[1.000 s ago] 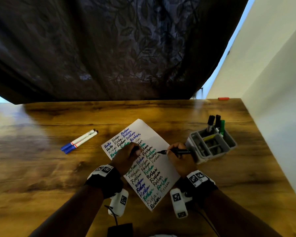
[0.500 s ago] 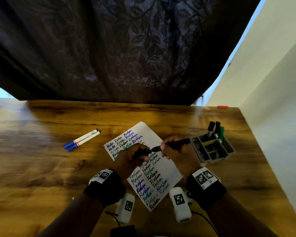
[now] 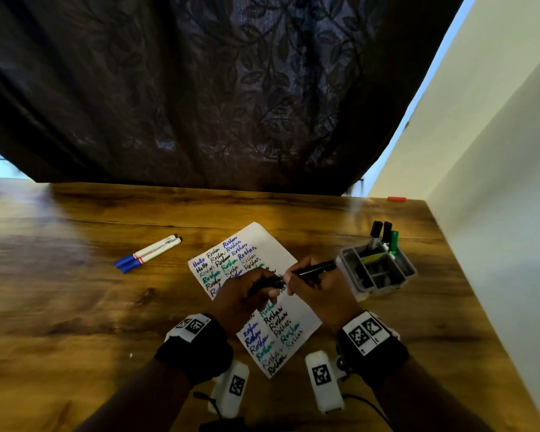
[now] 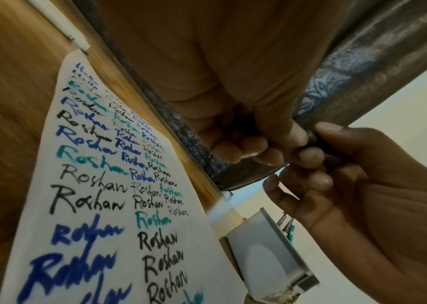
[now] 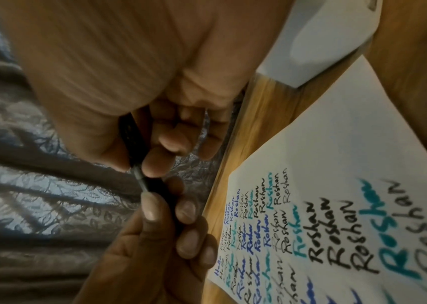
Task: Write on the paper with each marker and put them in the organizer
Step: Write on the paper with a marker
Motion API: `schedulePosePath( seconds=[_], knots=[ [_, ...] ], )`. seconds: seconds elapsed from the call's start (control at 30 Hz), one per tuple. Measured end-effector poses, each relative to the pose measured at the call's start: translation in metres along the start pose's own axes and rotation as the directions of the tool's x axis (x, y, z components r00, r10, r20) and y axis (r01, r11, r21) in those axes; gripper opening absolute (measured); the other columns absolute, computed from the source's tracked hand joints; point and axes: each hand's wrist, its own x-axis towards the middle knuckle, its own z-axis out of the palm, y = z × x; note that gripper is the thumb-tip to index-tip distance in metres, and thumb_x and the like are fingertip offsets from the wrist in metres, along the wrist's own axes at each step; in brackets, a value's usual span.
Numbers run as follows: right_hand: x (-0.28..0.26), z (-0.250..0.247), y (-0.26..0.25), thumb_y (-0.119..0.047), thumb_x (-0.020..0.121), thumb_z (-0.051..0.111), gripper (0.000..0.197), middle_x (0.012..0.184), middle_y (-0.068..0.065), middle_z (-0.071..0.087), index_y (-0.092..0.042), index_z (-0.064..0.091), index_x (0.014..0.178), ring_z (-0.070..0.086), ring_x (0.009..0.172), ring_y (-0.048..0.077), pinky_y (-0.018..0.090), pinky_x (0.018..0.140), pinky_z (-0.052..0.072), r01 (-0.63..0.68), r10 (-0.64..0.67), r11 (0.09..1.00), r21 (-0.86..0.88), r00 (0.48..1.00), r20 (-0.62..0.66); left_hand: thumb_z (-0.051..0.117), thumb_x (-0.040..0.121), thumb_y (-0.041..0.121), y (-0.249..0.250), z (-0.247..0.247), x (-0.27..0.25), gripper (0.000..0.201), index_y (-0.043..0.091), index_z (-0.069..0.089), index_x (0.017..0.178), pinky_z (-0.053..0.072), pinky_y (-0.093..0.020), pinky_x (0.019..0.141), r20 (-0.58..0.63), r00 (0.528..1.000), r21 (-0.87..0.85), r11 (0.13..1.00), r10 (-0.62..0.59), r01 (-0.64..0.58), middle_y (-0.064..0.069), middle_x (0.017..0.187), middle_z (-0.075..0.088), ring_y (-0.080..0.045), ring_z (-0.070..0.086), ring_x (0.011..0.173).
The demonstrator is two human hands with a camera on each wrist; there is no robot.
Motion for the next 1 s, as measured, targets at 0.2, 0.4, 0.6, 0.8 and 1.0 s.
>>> schedulePosePath(
  seconds=[0.2, 0.4, 0.6, 0.8, 1.0],
  knots=[
    [0.002, -0.01, -0.006, -0.017, 0.09, 0.069, 0.011, 0.074, 0.013, 0.073, -0.006, 0.068, 0.088, 0.066, 0.061, 0.022, 0.031, 0.063, 0.054, 0.008, -0.01, 0.993, 0.119, 1.0, 0.013, 0.057, 0.097, 0.022, 0.011, 0.006, 0.005, 0.01, 0.023, 0.065, 0.102, 0.046, -0.015, 0.061, -0.042, 0.998, 0.015, 0.999, 0.046, -0.046, 0.008, 0.075, 0.065, 0.001, 0.056, 0.062],
    [0.0, -0.015, -0.01, -0.015, 0.095, 0.061, 0.025, 0.063, 0.013, 0.069, 0.001, 0.066, 0.076, 0.06, 0.051, 0.029, 0.036, 0.061, 0.051, 0.063, -0.039, 0.976, 0.208, 0.992, -0.117, 0.06, 0.095, 0.014, 0.029, 0.013, 0.019, 0.015, 0.021, 0.069, 0.106, 0.043, -0.007, 0.064, -0.145, 0.942, 0.2, 0.942, 0.301, -0.27, 0.013, 0.079, 0.067, 0.001, 0.061, 0.069],
    [0.005, -0.029, -0.025, -0.025, 0.096, 0.06, 0.042, 0.059, 0.018, 0.065, 0.003, 0.066, 0.066, 0.057, 0.051, 0.03, 0.034, 0.058, 0.048, 0.058, -0.018, 0.964, 0.258, 0.988, -0.154, 0.058, 0.096, 0.014, 0.048, 0.016, 0.029, 0.02, 0.015, 0.069, 0.112, 0.048, -0.015, 0.062, -0.189, 0.869, 0.228, 0.881, 0.458, -0.415, 0.008, 0.077, 0.064, -0.004, 0.06, 0.065],
    [0.005, -0.031, -0.02, -0.03, 0.095, 0.062, 0.041, 0.065, 0.033, 0.06, 0.001, 0.064, 0.068, 0.054, 0.055, 0.037, 0.041, 0.063, 0.044, 0.012, 0.078, 0.928, 0.372, 0.971, -0.226, 0.057, 0.097, 0.015, 0.06, 0.024, 0.036, 0.019, 0.016, 0.07, 0.112, 0.041, -0.008, 0.065, -0.215, 0.839, 0.267, 0.856, 0.5, -0.442, 0.014, 0.074, 0.058, 0.005, 0.055, 0.065],
    [0.003, -0.056, -0.026, -0.03, 0.095, 0.061, 0.034, 0.072, 0.019, 0.071, 0.001, 0.069, 0.081, 0.061, 0.059, 0.029, 0.03, 0.061, 0.051, -0.078, 0.114, 0.945, 0.319, 0.989, -0.098, 0.058, 0.096, 0.029, 0.058, 0.021, 0.041, 0.018, 0.027, 0.068, 0.111, 0.041, -0.007, 0.065, -0.16, 0.888, 0.254, 0.887, 0.431, -0.385, 0.014, 0.074, 0.063, 0.001, 0.06, 0.071]
  ],
)
